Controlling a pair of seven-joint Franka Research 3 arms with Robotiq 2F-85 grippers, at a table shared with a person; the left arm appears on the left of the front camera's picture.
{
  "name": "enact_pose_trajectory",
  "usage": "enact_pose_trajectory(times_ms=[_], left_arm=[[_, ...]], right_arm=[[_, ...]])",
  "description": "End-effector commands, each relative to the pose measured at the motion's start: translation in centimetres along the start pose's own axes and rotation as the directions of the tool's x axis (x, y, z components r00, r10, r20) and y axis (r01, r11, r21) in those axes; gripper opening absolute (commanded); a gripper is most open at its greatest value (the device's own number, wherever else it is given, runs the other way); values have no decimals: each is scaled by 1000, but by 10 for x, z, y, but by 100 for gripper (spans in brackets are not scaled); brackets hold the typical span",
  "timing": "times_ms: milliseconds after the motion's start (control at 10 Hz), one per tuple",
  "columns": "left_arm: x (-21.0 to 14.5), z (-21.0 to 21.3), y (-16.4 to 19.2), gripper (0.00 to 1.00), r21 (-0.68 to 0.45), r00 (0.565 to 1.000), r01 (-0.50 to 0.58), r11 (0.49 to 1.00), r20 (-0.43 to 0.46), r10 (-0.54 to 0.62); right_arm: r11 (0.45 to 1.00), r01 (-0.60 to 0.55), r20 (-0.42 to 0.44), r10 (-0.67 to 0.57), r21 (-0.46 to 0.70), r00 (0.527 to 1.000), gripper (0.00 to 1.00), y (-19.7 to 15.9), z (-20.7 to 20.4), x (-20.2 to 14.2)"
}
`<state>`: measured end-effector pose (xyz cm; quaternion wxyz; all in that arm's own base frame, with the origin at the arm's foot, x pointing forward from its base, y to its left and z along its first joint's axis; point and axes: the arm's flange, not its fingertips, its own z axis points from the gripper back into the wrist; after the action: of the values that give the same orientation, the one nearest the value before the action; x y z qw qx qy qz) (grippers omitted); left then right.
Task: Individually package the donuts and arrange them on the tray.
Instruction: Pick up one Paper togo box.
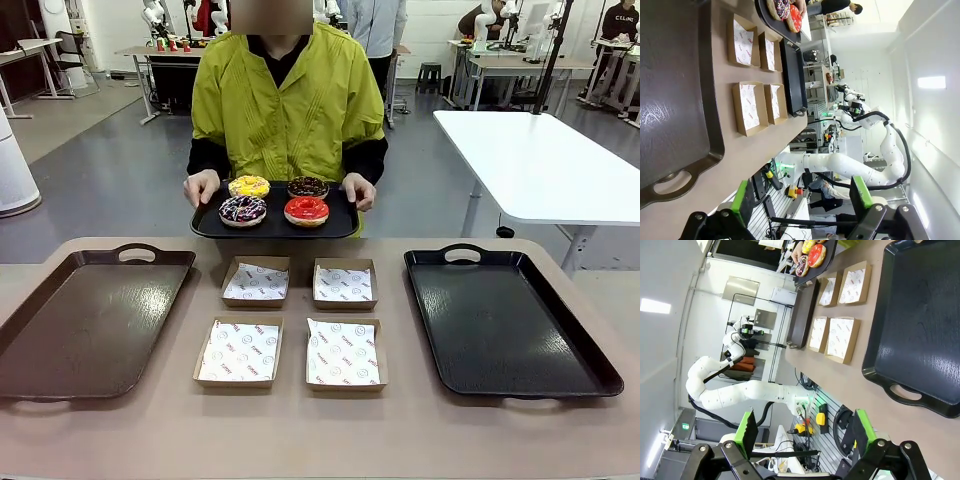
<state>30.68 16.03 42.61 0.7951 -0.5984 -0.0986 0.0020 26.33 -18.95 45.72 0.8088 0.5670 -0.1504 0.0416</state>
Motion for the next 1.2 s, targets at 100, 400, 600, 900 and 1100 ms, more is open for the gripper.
enact_pose_trajectory(times_ms=[100,400,600,900,1100], left_arm=[[-1,1,-1,100,-19,1000,0,1000,6,0],[-1,1,-1,100,-19,1000,0,1000,6,0],[12,-8,-11,100,53,999,-37,998,34,35],[62,-47,-83,100,290,999,32,956,-4,-33],[102,-91,-127,100,399,992,39,916,-123,11]], right_arm=[[1000,-9,2,9,13,1000,100,-1,1,-1],[1000,-9,2,9,13,1000,100,-1,1,-1],[1000,-9,2,9,13,1000,100,-1,1,-1],[1000,-9,2,9,13,1000,100,-1,1,-1],[1000,-9,2,9,13,1000,100,-1,1,-1]])
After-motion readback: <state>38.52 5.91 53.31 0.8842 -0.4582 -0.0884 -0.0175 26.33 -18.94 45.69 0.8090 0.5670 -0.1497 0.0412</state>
